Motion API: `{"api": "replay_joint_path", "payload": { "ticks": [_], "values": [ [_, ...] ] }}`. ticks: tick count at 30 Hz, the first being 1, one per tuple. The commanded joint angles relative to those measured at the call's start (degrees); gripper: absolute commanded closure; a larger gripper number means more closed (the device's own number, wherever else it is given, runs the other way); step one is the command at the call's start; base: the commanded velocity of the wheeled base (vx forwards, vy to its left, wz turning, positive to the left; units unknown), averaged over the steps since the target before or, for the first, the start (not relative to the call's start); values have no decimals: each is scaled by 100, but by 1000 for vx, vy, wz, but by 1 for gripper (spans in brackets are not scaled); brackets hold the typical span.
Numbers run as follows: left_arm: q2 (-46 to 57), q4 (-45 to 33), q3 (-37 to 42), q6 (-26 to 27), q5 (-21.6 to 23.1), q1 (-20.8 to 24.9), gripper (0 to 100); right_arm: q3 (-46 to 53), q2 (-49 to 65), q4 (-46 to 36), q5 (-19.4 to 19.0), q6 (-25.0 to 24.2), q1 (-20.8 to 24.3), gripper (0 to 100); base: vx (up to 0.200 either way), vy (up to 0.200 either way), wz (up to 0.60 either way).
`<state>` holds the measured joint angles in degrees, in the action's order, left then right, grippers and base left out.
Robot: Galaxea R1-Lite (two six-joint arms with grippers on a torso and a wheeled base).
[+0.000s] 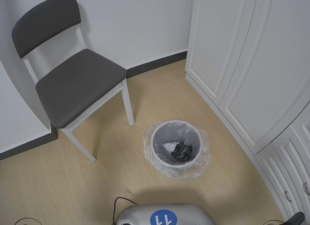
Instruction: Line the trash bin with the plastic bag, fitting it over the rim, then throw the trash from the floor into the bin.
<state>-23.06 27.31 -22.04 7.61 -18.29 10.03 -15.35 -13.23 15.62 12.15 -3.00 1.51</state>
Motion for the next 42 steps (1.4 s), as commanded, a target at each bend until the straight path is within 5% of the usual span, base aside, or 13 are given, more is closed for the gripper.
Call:
{"api": "replay_joint_path", "payload": {
  "ticks": [1, 12, 22, 33, 42],
  "values": [
    [127, 3, -134, 4, 0, -54, 0, -12, 611, -76, -99, -8, -230, 0, 0, 0, 0],
    [830, -112, -107, -5, 0, -291, 0, 85, 1200, -94, -90, 10, -213, 0, 0, 0, 0],
    [1744, -1333, -362, 4, 53, -291, 0, 348, 1323, -6, 24, -263, -151, 0, 0, 0, 0],
    [1753, -1254, -503, 4, -131, -327, 0, 383, 1323, 249, -38, -298, -151, 0, 0, 0, 0],
    [2025, -1421, -213, -40, -61, -819, 0, 410, 1323, 381, 41, -315, -151, 0, 0, 0, 0]
  ]
}}
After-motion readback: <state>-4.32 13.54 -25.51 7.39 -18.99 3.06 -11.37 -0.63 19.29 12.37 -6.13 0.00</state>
